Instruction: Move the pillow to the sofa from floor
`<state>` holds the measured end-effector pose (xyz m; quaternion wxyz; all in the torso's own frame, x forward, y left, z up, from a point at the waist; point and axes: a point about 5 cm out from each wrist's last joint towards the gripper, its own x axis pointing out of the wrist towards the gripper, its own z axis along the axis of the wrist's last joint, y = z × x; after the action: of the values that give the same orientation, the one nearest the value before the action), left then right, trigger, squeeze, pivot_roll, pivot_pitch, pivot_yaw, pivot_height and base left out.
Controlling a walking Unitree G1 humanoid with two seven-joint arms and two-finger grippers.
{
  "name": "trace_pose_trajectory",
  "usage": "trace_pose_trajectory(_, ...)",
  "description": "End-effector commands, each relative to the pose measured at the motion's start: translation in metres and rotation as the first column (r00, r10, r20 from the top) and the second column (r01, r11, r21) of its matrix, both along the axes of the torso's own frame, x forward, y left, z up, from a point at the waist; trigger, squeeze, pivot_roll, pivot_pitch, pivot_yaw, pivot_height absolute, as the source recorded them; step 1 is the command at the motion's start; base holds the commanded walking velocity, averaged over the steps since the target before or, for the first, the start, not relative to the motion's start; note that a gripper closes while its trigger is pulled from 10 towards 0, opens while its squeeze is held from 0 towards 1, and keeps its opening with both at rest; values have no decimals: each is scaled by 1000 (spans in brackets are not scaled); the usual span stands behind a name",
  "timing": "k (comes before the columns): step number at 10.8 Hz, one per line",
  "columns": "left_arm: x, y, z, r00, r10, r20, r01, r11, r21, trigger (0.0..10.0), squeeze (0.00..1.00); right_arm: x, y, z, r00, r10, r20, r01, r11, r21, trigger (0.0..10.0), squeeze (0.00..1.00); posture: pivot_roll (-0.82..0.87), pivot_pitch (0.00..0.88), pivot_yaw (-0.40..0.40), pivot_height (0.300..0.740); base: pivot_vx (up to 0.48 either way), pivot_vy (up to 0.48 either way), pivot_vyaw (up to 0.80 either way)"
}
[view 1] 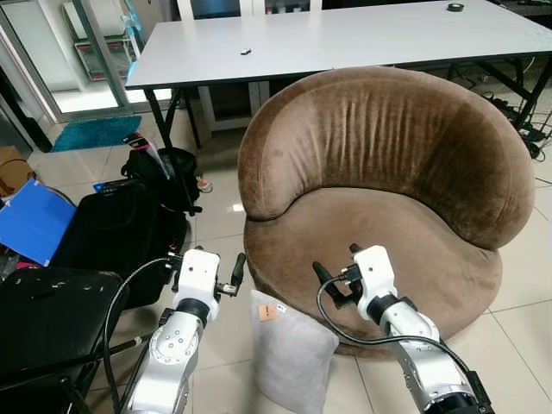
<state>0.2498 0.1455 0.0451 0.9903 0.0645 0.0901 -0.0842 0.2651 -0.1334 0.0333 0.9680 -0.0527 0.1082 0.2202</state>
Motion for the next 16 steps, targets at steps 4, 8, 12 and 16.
trace_pose_trajectory(4, 3, 3, 3, 1000, 13, -1, -13, 999, -37, 10000, 0, 3, -1, 0, 1000, 9, 0, -9, 1000, -13, 10000, 0, -132, 0, 74, 710, 0, 0, 0)
trace_pose_trajectory(8, 2, 1, 2, 1000, 14, -10, -14, 999, -39, 10000, 0, 3, -2, -3, 1000, 12, -11, -12, 1000, -17, 10000, 0, -129, 0, 71, 710, 333, 0, 0)
trace_pose_trajectory(12, 1, 1, 2, 1000, 0, -10, 0, 1000, -2, 10000, 0, 4, -1, -4, 1000, 11, -11, -11, 1000, -1, 10000, 0, -130, 0, 74, 710, 0, 0, 0)
trace_pose_trajectory(16, 2, -1, 1, 1000, 1, -17, 0, 1000, 1, 10000, 0, 5, -2, -4, 1000, -5, -11, 5, 1000, 9, 10000, 0, -139, 0, 78, 710, 0, 0, 0)
